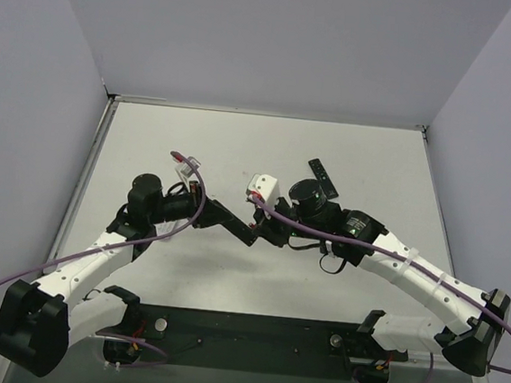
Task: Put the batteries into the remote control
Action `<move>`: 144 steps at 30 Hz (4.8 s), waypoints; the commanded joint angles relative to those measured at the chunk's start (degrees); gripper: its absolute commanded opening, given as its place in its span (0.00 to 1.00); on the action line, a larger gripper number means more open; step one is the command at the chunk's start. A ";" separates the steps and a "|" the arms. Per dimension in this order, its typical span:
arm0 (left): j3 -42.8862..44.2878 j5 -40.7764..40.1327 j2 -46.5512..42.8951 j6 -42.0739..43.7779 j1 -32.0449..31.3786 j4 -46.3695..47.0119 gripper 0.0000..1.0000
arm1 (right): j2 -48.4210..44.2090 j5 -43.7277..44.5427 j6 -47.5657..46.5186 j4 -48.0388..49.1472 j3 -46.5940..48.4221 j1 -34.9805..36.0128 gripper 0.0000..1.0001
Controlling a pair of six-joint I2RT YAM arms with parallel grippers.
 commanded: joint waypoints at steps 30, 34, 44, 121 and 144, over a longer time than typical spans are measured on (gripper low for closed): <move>0.13 -6.67 1.79 -14.38 -7.19 19.13 0.00 | -1.47 8.10 1.87 8.78 -9.53 3.94 0.00; 0.13 -6.23 2.06 -13.95 -7.19 18.78 0.00 | -2.96 8.72 1.43 8.96 -9.71 3.94 0.00; -0.67 -7.37 3.46 -11.92 -7.28 15.79 0.00 | -7.18 7.05 0.29 13.53 -10.94 4.03 0.00; -6.29 -14.93 1.79 -26.95 -7.19 22.38 0.00 | -2.87 8.11 0.90 18.72 -18.59 4.03 0.19; -5.32 -10.71 3.64 -23.87 -6.93 17.90 0.00 | -7.71 8.98 1.68 10.20 -7.96 3.68 0.47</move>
